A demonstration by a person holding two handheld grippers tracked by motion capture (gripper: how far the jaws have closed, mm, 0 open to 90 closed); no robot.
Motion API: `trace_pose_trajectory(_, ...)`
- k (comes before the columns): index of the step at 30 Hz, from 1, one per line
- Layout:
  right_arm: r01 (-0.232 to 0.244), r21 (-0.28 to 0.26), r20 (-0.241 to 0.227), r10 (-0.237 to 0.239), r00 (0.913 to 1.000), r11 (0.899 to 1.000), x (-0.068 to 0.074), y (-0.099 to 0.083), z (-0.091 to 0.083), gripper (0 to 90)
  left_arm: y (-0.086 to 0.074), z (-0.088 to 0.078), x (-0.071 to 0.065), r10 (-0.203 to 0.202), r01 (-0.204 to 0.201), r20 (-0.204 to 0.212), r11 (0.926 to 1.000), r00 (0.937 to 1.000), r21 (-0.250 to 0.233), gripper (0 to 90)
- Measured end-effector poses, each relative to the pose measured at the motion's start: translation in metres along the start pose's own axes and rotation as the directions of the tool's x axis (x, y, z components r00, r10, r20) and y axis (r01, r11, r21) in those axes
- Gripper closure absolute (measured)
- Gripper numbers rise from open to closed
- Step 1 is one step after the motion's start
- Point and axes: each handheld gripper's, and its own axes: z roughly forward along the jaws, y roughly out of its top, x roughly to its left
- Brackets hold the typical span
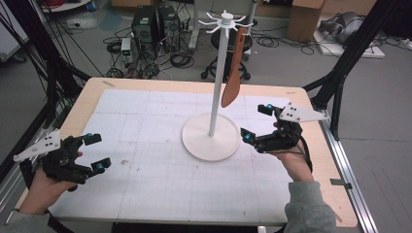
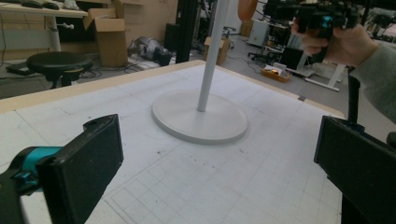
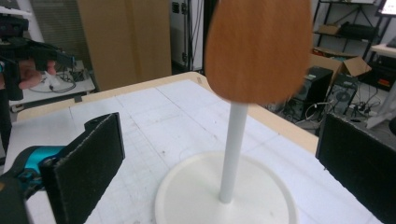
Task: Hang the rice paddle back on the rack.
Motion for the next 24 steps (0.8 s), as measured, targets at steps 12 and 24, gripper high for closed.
trace_pose_trajectory(12, -0.078, -0.024, 0.02, 0.079, 0.9967, 0.997, -0.012, -0.039, -0.024, 0.0, 0.001, 0.001, 0.003, 0.001, -0.001, -0.017, 0.9996, 0.9998, -0.027, 1.8)
trace_pose_trajectory(24, -0.064, -0.001, 0.013, 0.064, 0.9978, 0.998, -0.009, -0.062, -0.034, 0.0, 0.0, 0.002, 0.004, -0.005, 0.005, -0.012, 0.9997, 0.9999, -0.025, 1.8)
